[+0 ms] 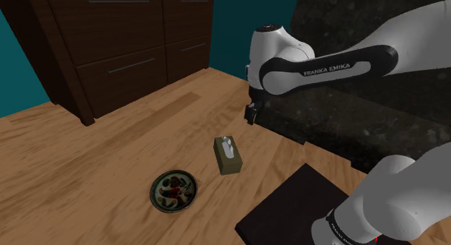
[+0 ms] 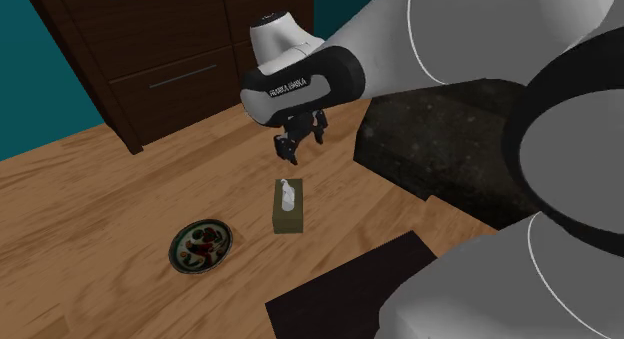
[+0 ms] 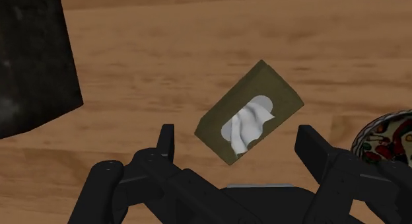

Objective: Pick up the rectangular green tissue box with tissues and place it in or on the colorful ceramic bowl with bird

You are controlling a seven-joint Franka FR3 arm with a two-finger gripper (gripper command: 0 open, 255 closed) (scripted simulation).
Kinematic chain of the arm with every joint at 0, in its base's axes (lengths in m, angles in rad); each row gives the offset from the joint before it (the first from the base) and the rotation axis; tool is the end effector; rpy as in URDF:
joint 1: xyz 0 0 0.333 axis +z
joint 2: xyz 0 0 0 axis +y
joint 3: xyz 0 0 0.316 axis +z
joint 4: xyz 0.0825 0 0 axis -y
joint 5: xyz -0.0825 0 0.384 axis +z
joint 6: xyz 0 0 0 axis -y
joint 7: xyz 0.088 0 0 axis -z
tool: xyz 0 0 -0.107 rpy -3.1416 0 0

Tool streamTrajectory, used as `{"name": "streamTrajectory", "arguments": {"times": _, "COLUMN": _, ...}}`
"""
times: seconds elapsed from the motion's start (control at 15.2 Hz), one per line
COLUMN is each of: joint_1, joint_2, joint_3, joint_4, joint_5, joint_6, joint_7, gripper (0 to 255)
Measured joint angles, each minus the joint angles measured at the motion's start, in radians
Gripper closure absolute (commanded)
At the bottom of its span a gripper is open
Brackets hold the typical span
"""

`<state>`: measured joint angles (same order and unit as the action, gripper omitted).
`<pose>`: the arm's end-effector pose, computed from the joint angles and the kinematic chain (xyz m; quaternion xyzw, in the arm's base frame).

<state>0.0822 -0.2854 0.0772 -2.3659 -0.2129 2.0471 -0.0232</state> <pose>0.4467 0.0609 0.4352 0.9846 0.1389 -0.0106 0.1053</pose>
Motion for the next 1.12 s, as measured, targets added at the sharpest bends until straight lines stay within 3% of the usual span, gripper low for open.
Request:
{"name": "streamTrajectory", "arguments": {"times": 0.59, "joint_1": 0.021, "joint_2": 0.335, "joint_3": 0.055, "joint_4": 0.119, "joint_5": -0.198, "joint_6": 0.165, "joint_7": 0.067, "gripper": 0}}
{"name": "streamTrajectory", "arguments": {"times": 1.12, "joint_1": 0.065, "joint_2": 0.609, "joint_3": 0.046, "joint_4": 0.254, "joint_5": -0.39, "joint_6": 0.245, "joint_7": 0.138, "gripper": 0}}
